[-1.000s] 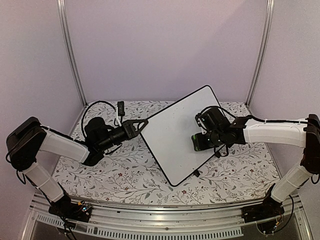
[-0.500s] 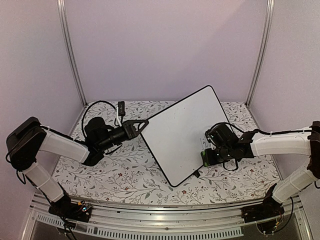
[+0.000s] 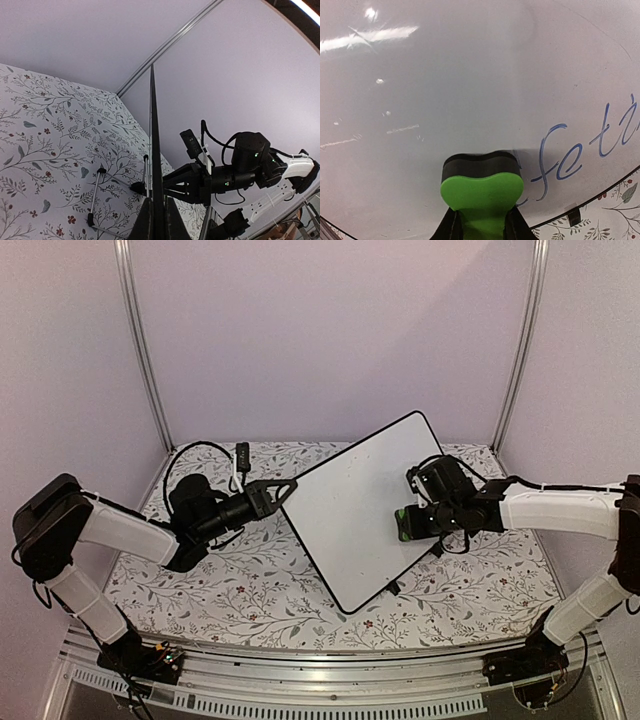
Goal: Erase the whiteboard
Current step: Erase the whiteboard at the center of the board.
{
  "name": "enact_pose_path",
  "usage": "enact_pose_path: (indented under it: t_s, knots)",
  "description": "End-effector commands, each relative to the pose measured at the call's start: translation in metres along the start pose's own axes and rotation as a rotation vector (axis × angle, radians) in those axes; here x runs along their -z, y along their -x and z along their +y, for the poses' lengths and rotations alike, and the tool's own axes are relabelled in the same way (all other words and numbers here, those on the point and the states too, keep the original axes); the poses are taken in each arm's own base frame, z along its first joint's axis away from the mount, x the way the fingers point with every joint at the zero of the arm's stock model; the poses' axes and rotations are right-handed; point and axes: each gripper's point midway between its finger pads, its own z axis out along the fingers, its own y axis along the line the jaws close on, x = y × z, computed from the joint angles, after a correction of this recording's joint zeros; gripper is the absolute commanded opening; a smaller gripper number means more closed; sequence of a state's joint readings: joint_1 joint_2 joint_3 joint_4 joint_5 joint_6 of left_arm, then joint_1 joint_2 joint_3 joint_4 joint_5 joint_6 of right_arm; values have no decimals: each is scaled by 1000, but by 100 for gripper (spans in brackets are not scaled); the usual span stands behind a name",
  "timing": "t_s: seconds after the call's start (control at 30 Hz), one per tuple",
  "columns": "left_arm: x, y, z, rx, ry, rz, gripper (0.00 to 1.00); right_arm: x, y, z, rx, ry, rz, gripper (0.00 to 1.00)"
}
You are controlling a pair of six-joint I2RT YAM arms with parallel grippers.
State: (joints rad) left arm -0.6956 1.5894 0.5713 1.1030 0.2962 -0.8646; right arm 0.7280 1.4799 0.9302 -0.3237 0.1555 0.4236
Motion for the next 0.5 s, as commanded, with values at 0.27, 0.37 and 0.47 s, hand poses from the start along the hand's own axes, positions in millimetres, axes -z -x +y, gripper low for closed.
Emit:
enact_pose_path:
  t_s: [0.27,0.37,0.47]
  knots:
    - [-4,-35,-13,7,-63,132,0,-6,-60,-31,-44,-43,95,0]
    - [-4,-35,-13,9,-64,132,0,-4,-64,-33,-58,-45,93,0]
    - [-4,-35,-13,7,-64,132,0,-4,-59,-31,-58,-41,85,0]
